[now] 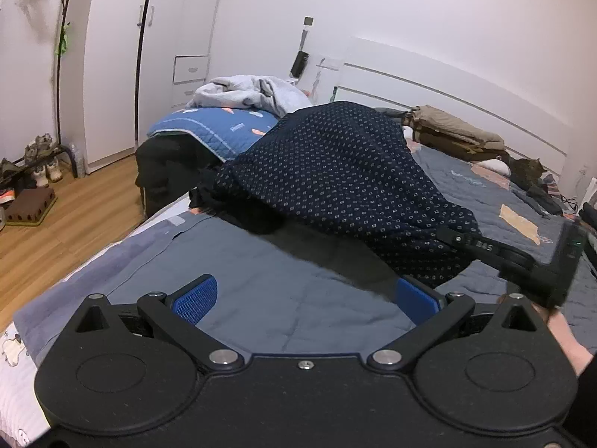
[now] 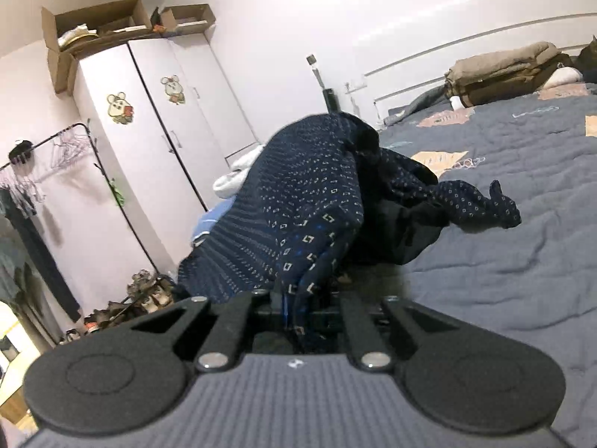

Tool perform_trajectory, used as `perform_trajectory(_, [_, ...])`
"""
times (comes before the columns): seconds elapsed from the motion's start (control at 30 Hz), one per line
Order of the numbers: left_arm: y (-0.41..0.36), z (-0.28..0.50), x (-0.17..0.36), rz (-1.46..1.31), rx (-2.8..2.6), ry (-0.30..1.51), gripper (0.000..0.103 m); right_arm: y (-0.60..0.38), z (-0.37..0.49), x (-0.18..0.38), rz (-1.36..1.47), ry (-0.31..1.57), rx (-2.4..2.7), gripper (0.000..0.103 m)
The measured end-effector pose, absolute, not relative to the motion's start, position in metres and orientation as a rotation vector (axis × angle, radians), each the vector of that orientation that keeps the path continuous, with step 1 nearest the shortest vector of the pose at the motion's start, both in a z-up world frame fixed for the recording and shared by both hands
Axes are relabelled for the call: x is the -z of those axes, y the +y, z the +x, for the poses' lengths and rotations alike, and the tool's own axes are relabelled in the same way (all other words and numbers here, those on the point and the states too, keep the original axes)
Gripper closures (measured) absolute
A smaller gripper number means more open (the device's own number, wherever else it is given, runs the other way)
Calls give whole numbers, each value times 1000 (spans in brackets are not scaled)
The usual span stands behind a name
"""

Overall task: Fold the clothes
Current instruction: 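Lift the navy shirt with the right tool and pull it off the heap, then drag the navy shirt with the right tool and spread it on the bed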

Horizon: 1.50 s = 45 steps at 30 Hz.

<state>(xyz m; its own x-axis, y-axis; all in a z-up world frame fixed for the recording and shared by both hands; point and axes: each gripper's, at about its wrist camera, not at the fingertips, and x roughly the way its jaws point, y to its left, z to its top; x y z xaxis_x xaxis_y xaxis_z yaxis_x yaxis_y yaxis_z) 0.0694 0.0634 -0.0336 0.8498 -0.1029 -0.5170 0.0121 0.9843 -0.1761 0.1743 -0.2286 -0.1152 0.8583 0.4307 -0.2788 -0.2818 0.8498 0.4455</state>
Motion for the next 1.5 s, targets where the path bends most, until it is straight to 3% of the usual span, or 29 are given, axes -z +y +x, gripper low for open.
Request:
perform_trajectory(0.43, [49, 66, 29, -164, 110, 535, 0, -269, 105, 73, 461, 310, -375, 98])
perform_trajectory(1.5, [-35, 24, 28, -12, 323, 502, 0, -452, -137, 40, 634, 177, 27, 98])
